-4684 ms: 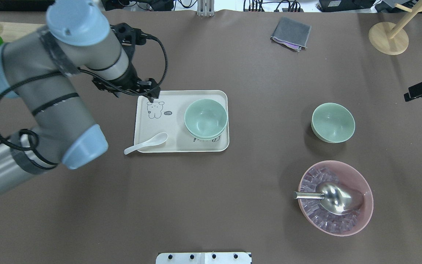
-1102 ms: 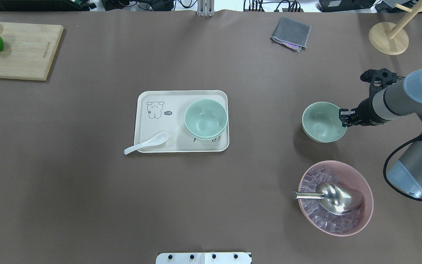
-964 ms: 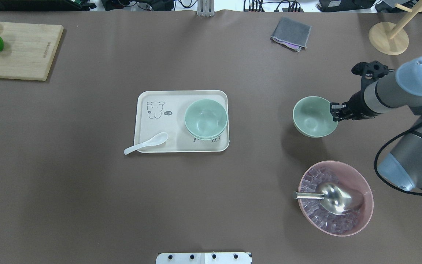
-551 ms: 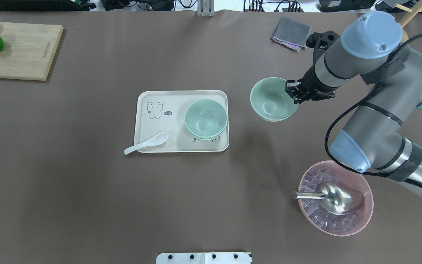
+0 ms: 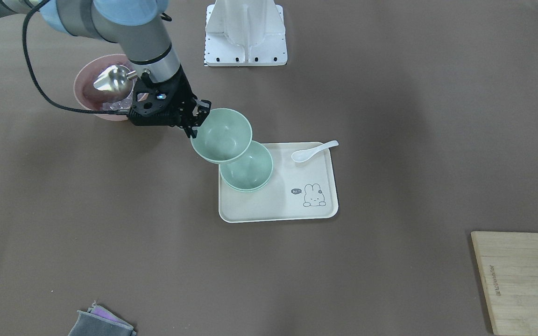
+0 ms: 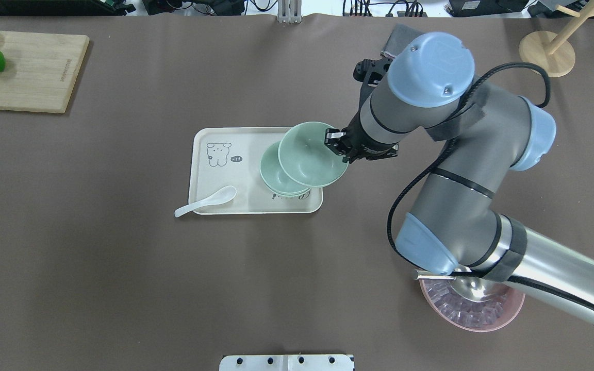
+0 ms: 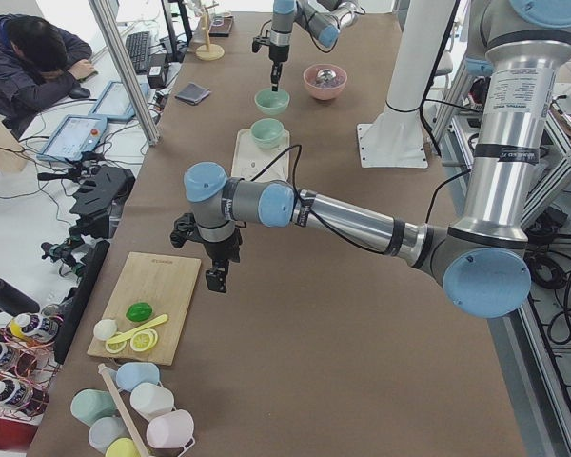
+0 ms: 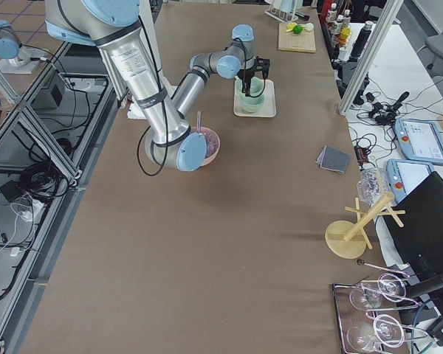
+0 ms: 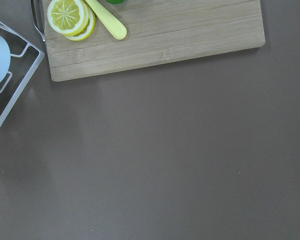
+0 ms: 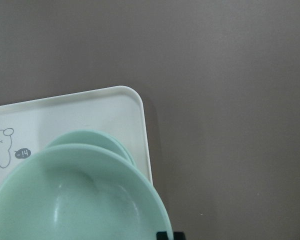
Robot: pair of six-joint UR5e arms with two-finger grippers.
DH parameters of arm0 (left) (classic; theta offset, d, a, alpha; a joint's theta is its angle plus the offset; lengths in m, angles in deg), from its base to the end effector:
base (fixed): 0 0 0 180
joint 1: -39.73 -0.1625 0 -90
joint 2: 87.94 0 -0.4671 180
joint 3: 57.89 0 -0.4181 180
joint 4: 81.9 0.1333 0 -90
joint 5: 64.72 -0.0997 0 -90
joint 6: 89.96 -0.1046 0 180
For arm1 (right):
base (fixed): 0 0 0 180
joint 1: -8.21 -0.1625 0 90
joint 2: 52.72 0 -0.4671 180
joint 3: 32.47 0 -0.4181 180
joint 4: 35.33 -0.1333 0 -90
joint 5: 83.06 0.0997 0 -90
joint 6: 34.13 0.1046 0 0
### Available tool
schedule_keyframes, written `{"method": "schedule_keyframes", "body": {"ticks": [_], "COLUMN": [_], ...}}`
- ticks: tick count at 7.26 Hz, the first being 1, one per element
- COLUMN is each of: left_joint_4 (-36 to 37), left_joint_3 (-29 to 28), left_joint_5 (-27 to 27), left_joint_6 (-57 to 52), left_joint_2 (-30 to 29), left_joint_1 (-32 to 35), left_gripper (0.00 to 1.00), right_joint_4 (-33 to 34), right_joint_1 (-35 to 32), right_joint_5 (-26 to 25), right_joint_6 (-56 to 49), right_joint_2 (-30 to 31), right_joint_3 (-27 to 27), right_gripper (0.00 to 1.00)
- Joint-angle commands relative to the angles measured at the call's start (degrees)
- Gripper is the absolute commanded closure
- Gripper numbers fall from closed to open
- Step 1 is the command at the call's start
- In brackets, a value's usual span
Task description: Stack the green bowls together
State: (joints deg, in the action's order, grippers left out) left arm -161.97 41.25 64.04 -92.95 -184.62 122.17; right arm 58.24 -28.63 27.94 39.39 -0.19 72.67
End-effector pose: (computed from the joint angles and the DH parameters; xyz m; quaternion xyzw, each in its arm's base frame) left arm 0.0070 -0.5682 0.5834 0.0352 0.3331 0.1036 0.9365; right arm -0.4845 -0.4827 0.1898 0.0349 -0.4391 0.0837 0.8939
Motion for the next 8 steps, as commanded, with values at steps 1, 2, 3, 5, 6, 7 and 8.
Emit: {"method": "schedule_keyframes", "body": {"ticks": [1, 2, 3, 5, 6, 7, 8], "left_joint_4": [0.00, 0.00, -0.09, -0.09, -0.09, -0.09, -0.09], "left_joint_3": [0.00, 0.00, 0.18, 1.23, 1.23, 1.23, 1.23], "left_joint_5": [0.00, 0.00, 0.00, 0.00, 0.00, 0.00, 0.00], "left_joint_6": [-0.09, -0.09, -0.09, 0.00, 0.00, 0.00, 0.00], "left_joint_2": [0.00, 0.00, 0.44, 0.79, 0.70, 0.70, 0.79], "left_joint_1": [0.00, 0.00, 0.00, 0.00, 0.00, 0.00, 0.00], "left_gripper": [0.02, 0.02, 0.02, 0.02, 0.02, 0.02, 0.02], "right_joint_4": [5.21, 5.23, 5.14, 4.96, 4.88, 4.70, 4.00], "right_joint_1": [1.24, 1.24, 1.42, 1.86, 1.86, 1.95, 1.95], "right_joint_5": [-0.70, -0.79, -0.79, -0.88, -0.97, -1.05, -1.06], "right_joint_6": [1.71, 1.72, 1.72, 0.93, 0.84, 0.66, 0.23], "right_joint_2": [-8.54, -9.97, -10.16, -9.64, -9.46, -9.46, -9.37], "right_joint_3": [-8.16, -11.07, -12.40, -12.42, -12.42, -13.20, -13.56], "right_gripper": [1.00, 1.00, 1.00, 1.00, 1.00, 1.00, 1.00]}}
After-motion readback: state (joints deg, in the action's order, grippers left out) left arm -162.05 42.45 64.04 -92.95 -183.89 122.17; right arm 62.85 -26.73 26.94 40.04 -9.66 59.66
